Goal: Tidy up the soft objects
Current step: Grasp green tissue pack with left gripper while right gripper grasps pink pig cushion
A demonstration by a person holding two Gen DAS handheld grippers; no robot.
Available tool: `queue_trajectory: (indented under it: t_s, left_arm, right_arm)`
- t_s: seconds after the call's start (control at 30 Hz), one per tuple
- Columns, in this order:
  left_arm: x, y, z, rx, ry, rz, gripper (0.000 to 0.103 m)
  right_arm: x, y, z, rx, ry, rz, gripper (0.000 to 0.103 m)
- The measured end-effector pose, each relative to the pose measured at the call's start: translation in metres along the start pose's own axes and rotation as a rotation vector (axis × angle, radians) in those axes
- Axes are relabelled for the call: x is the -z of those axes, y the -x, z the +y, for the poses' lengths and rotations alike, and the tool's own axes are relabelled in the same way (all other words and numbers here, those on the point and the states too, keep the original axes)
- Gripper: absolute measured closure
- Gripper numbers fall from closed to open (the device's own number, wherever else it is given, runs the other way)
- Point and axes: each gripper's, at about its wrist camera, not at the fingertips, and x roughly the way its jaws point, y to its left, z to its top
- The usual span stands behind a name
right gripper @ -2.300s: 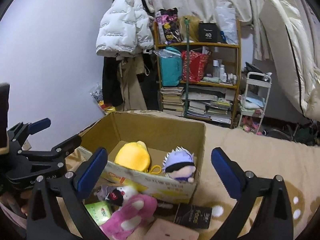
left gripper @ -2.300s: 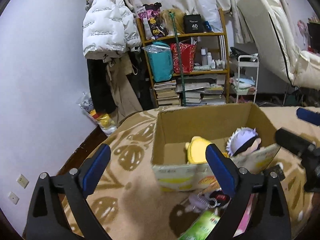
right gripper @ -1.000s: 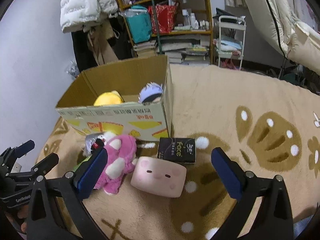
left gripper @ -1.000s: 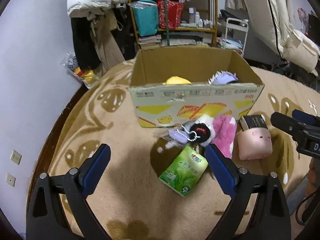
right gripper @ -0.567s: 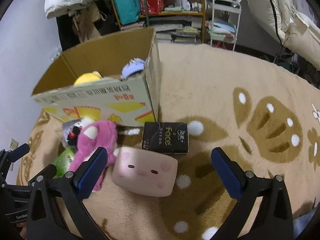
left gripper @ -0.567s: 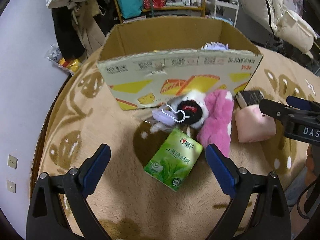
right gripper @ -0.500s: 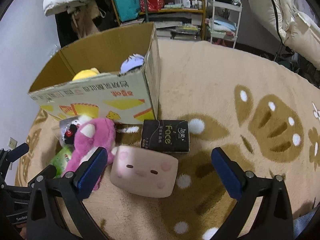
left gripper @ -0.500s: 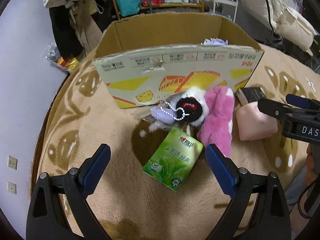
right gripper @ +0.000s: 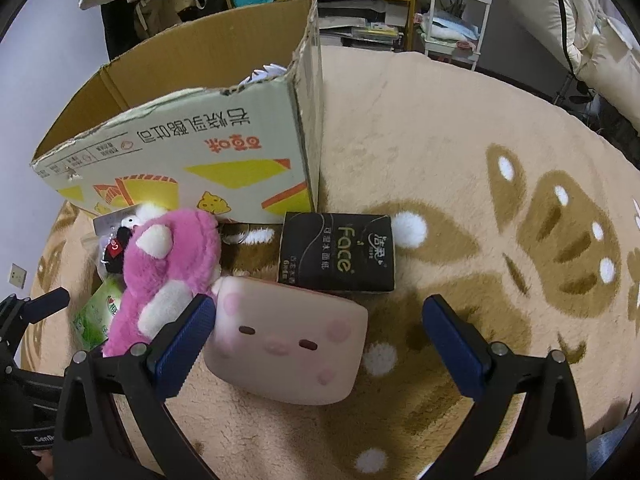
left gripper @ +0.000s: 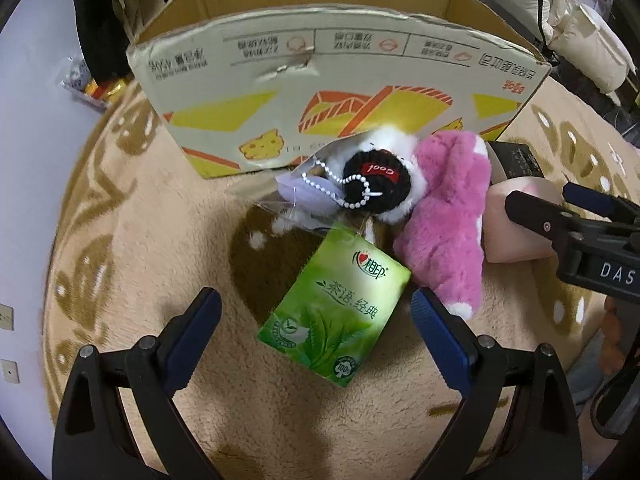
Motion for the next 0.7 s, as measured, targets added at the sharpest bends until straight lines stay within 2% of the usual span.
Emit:
queue_trajectory:
  t_s: [0.23,0.43,0.57,0.7]
  left_arm:
    - [0.001,-0.002,0.002,0.045,0.019,0.022,0.008]
    - [0.000,-0.014,0.006,0.032,0.010,0.053,0.008]
    - [0.001,-0.020,0.005,0.049,0.015,0.069,0.020]
    - [0.000,-0.026,0.004,0.062,0.013,0.070,0.026]
  right_arm:
    - [-0.001,-0.004,0.000,-0.011,-0.014,0.013,0.000]
    - [-0.004,-0.016,-0.011,-0.056,-0.030,0.057,0.000]
    - [-0.005,-0.023,-0.013,-0.068,-0.026,0.078,0.000]
    - [-0.002,-0.026,-0.011,-0.059,-0.013,0.079,0.000]
